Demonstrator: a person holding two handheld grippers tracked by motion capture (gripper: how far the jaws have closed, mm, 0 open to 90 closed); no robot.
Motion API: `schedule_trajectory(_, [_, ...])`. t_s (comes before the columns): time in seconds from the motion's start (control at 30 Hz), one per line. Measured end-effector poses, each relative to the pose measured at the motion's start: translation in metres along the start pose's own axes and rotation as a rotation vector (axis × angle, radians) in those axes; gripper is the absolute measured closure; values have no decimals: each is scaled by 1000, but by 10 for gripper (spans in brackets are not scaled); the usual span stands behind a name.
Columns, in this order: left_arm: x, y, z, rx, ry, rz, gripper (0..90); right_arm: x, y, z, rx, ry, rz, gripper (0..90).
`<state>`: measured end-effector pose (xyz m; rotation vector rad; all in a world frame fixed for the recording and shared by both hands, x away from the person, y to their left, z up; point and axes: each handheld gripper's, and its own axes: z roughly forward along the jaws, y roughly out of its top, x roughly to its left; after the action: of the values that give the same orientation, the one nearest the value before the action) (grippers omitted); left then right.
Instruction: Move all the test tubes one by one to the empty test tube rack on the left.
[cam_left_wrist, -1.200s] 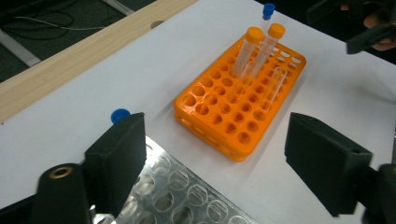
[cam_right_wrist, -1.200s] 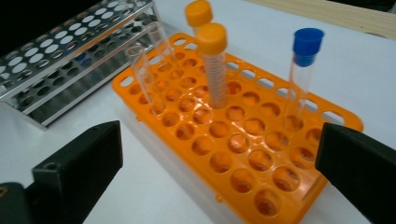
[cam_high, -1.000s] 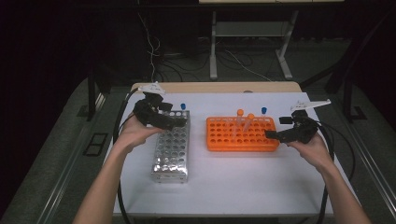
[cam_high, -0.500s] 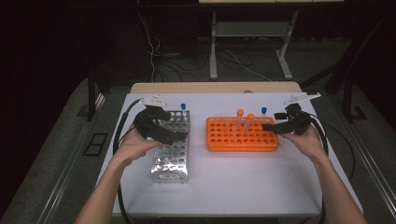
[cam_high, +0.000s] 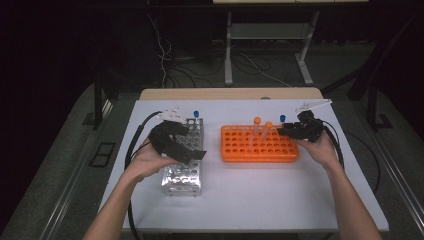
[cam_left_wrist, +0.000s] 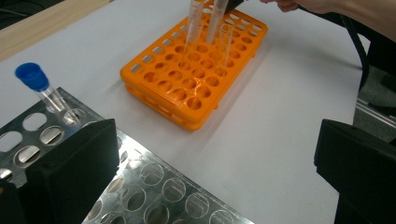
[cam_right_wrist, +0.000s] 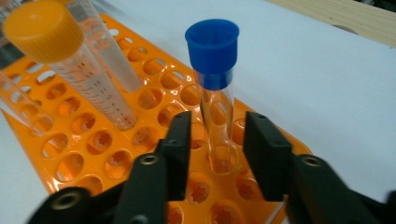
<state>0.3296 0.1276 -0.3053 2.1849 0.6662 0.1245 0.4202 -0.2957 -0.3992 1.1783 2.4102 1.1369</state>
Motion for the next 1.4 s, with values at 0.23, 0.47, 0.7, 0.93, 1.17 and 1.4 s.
schedule_trajectory(0.23, [-6,-1,3,19,-12,26,0,7,6,-5,7,-63,-40,758])
schedule_trajectory(0.47, [-13,-5,5,28,-15,41,0,21,19,-30,-23,-90,-83,760])
schedule_trajectory(0.7, [-13,-6,2,26,-13,41,0,37,28,-60,-35,-73,-102,760])
schedule_trajectory(0.93, [-16,-3,1,25,-18,53,0,59,25,-86,-42,-16,-130,761])
schedule_trajectory(1.17, [-20,4,1,35,-27,77,0,88,24,-96,-30,63,-182,761])
schedule_trajectory(1.4, [-24,13,2,40,-40,102,8,119,23,-89,7,147,-246,760])
